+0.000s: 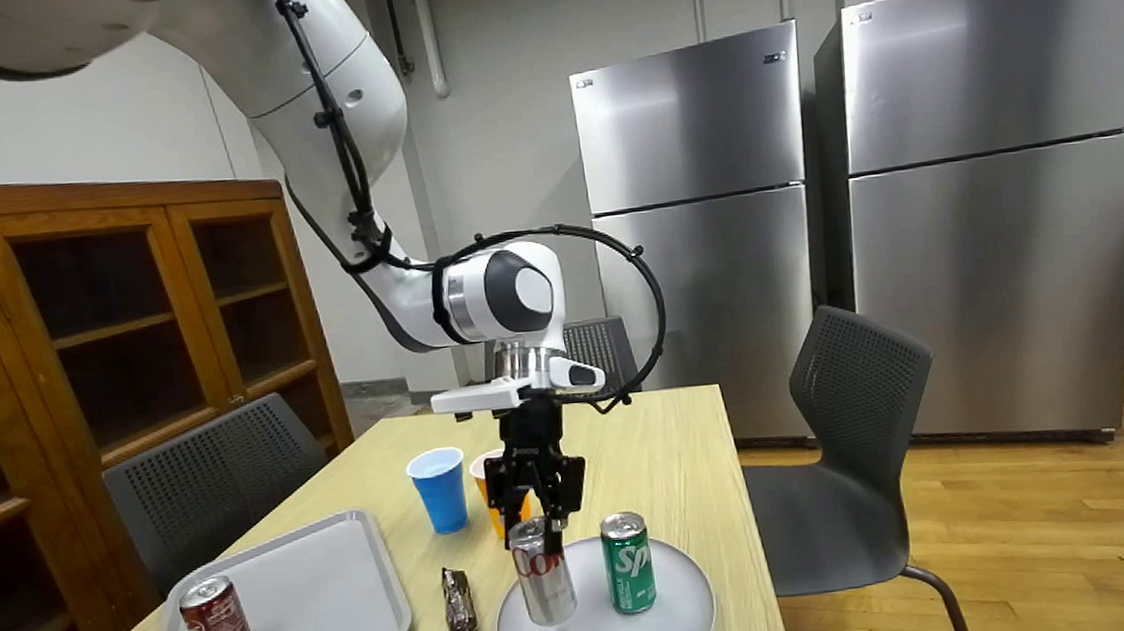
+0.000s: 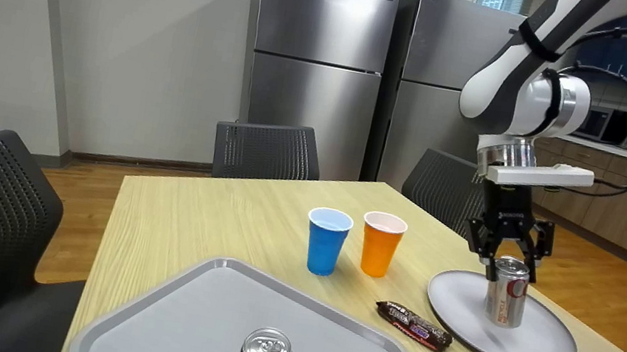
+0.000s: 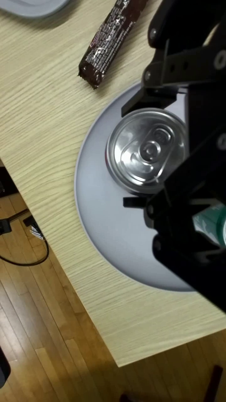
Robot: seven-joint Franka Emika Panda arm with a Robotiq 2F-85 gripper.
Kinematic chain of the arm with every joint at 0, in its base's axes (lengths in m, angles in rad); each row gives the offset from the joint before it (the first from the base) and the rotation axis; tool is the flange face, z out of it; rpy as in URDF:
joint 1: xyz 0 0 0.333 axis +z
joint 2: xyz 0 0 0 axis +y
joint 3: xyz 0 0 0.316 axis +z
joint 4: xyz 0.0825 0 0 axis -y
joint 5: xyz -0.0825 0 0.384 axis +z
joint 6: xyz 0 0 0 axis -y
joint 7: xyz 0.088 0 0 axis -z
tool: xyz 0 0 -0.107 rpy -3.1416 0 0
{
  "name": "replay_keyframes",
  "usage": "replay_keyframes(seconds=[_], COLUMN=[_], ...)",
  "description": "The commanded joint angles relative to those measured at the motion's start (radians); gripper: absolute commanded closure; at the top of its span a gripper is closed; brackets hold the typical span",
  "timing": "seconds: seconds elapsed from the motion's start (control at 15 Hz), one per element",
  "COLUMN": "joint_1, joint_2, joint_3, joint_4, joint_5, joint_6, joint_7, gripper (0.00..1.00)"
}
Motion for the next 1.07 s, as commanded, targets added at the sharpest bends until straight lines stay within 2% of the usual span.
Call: replay_keyframes(seconds=[0.0,1.0], joint_1=[-0.016,-0.040], joint_2=[-0.008,0.058], joint_3=[-0.010,-0.028], joint_4=[-0.013,0.026], joint_5=[0.021,0.090], joint_6=[0.002,-0.010], joint_7=[0.037,0.083], gripper=[0.62,0.62])
